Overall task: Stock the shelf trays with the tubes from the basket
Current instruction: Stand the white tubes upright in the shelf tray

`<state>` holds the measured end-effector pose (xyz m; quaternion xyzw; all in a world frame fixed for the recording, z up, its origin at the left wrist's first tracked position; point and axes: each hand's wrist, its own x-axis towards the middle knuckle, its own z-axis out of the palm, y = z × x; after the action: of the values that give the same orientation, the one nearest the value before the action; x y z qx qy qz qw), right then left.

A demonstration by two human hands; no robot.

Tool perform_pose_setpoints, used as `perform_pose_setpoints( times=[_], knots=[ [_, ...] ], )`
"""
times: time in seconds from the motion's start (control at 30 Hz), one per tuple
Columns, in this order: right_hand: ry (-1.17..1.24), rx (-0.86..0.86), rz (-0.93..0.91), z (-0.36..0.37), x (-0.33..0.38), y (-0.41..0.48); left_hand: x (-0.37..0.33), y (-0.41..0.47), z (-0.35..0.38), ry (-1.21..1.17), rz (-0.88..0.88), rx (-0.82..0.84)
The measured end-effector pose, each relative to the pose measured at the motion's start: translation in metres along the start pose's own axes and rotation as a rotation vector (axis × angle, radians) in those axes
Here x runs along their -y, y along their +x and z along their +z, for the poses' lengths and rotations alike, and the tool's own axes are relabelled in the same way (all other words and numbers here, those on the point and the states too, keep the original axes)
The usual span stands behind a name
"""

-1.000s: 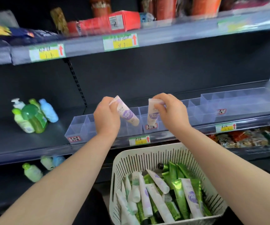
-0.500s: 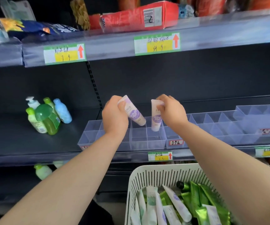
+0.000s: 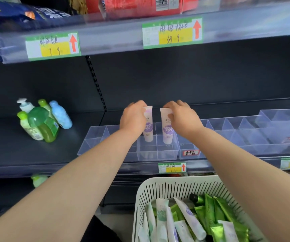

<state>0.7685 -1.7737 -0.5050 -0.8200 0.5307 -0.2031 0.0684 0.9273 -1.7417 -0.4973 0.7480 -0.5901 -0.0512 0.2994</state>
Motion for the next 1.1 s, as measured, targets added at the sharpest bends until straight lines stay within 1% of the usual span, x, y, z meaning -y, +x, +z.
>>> perform_pose_setpoints(
  times=[0.27, 0.53, 0.67, 0.8, 0.93, 1.03, 1.1],
  knots=[
    [-0.178, -0.073, -0.062, 0.001, -0.001, -0.009, 0.002, 0.0, 0.007, -0.002, 0.083, -0.015],
    [-0.261, -0.123, -0.083, -0.005, -0.001, -0.024, -0.003, -0.012, -0.004, 0.195, 0.225, -0.033],
    [-0.291, -0.126, -0.089, -0.011, 0.0, -0.044, -0.007, -0.033, -0.012, 0.243, 0.293, -0.028],
    [-0.289, -0.143, -0.096, -0.01, -0.005, -0.083, -0.014, -0.071, -0.014, 0.205, 0.345, -0.016],
    [-0.274, -0.14, -0.09, 0.005, -0.017, -0.134, -0.014, -0.118, 0.002, 0.091, 0.402, -0.006],
    [-0.264, -0.106, -0.09, 0.022, -0.029, -0.169, -0.009, -0.149, 0.023, 0.044, 0.396, 0.046],
    [-0.284, -0.041, -0.068, 0.036, -0.038, -0.19, -0.003, -0.166, 0.038, 0.047, 0.378, 0.098]
  ],
)
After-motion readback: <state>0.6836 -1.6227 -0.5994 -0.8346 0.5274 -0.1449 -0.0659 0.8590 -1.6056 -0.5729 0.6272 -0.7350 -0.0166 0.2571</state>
